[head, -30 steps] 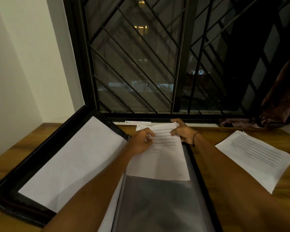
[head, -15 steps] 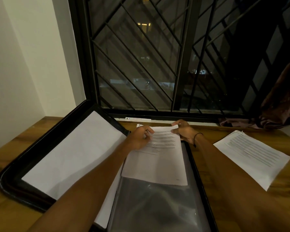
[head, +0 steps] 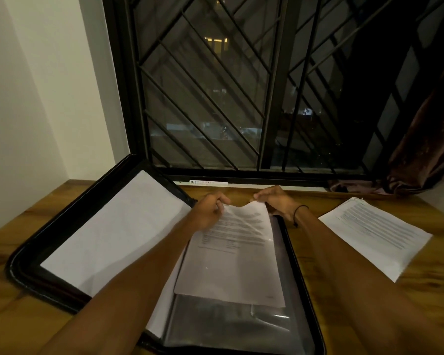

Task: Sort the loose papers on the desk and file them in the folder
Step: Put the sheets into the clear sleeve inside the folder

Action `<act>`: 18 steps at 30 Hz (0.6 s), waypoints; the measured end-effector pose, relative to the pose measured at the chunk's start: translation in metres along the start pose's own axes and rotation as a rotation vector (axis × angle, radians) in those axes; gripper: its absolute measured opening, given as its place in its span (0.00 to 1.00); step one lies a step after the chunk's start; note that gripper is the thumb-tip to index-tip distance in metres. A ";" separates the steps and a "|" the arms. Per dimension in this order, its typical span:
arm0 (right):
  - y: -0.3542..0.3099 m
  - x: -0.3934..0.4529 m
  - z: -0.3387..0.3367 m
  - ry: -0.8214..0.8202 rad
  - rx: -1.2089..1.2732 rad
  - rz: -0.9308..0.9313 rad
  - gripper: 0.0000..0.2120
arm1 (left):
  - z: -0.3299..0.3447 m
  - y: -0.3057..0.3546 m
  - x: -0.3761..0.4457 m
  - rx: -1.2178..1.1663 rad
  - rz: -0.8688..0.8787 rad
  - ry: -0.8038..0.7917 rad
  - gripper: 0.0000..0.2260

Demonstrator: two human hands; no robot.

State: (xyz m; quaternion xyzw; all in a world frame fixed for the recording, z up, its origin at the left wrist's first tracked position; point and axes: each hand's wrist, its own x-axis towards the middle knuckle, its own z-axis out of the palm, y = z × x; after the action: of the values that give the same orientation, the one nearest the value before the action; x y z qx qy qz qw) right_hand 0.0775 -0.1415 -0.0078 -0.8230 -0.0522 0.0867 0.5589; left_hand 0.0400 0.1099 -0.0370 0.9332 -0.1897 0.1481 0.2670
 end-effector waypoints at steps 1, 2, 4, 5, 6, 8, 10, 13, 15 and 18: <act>-0.003 -0.004 0.000 -0.035 -0.009 0.013 0.12 | 0.002 -0.002 0.002 -0.016 -0.012 0.021 0.08; -0.005 -0.007 0.001 -0.068 -0.028 0.025 0.15 | 0.006 -0.002 0.004 -0.136 -0.069 0.043 0.08; -0.005 -0.007 0.003 -0.088 -0.104 0.027 0.15 | 0.010 -0.001 0.005 -0.437 -0.197 -0.012 0.11; -0.005 -0.006 0.004 -0.066 -0.168 0.016 0.14 | 0.012 -0.002 0.006 -0.433 -0.202 -0.027 0.11; -0.005 -0.006 0.006 -0.031 -0.237 0.003 0.14 | 0.008 0.001 0.007 -0.323 -0.208 -0.012 0.10; -0.006 -0.006 0.009 0.022 -0.317 -0.023 0.15 | 0.005 0.000 0.004 -0.040 -0.137 0.012 0.08; -0.008 -0.010 0.010 0.025 -0.317 -0.056 0.15 | 0.007 0.000 0.005 -0.017 -0.138 0.000 0.10; -0.005 -0.013 0.006 -0.009 -0.346 -0.058 0.16 | 0.011 0.002 0.004 -0.179 -0.188 -0.042 0.10; -0.002 -0.015 0.003 -0.058 -0.306 -0.046 0.17 | 0.013 0.002 0.004 -0.280 -0.193 -0.061 0.08; 0.000 -0.021 -0.006 -0.180 -0.231 -0.042 0.17 | 0.015 0.004 0.006 -0.299 -0.202 -0.058 0.08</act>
State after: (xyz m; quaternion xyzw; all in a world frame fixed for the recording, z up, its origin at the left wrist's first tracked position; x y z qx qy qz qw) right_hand 0.0580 -0.1508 -0.0040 -0.8695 -0.1290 0.1416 0.4553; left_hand 0.0457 0.0967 -0.0451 0.9012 -0.1226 0.0638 0.4109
